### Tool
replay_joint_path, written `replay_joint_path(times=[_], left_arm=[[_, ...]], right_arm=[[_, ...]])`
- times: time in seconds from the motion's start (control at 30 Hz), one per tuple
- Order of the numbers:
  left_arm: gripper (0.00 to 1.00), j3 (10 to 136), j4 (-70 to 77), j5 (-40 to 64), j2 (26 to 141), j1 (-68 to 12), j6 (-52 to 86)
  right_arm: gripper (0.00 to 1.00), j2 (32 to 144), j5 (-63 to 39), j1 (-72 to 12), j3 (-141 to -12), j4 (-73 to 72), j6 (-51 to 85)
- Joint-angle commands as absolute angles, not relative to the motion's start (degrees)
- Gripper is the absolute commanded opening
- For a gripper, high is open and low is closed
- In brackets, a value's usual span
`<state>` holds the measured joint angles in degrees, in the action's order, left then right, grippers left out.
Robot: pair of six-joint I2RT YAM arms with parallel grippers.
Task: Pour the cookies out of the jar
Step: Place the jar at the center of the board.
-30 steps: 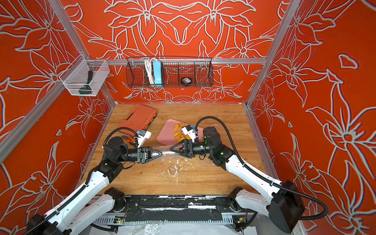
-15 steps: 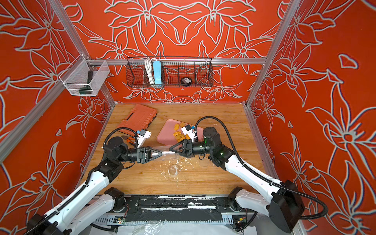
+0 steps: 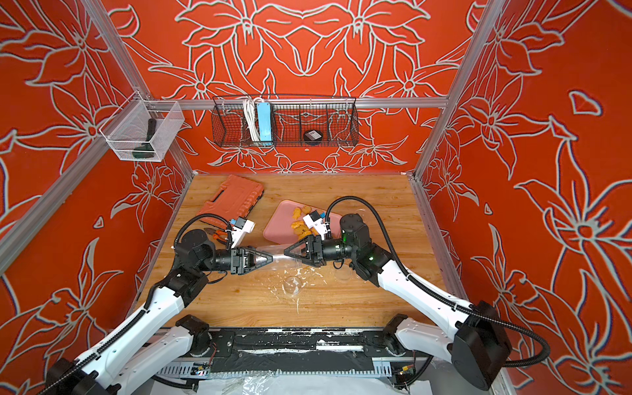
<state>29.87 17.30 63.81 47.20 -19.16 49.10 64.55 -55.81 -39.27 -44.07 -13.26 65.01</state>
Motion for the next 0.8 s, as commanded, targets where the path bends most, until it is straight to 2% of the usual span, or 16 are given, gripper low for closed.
replay_joint_path(times=[0.0,0.3,0.5,0.57,0.67,0.77], left_arm=[[0.62,29.2,18.9,63.8,47.5,-19.5,49.4],[0.64,29.6,16.7,63.1,47.4,-19.5,48.7],[0.82,31.3,12.1,62.1,47.7,-19.5,46.1],[0.85,32.4,9.8,61.3,47.6,-19.5,44.7],[0.96,35.3,2.2,56.1,46.0,-19.4,40.3],[0.98,38.3,-6.1,49.3,43.7,-19.1,36.0]], right_arm=[[0.73,64.4,-58.2,-40.0,-43.6,-15.7,65.0],[0.66,64.3,-57.4,-40.1,-43.5,-15.6,64.6],[0.64,64.1,-56.5,-40.0,-43.7,-14.3,63.9],[0.64,64.1,-56.1,-40.0,-43.9,-13.2,63.2],[0.62,64.1,-56.0,-39.5,-44.2,-11.0,62.0],[0.60,63.5,-56.0,-38.1,-44.1,-9.2,61.5]])
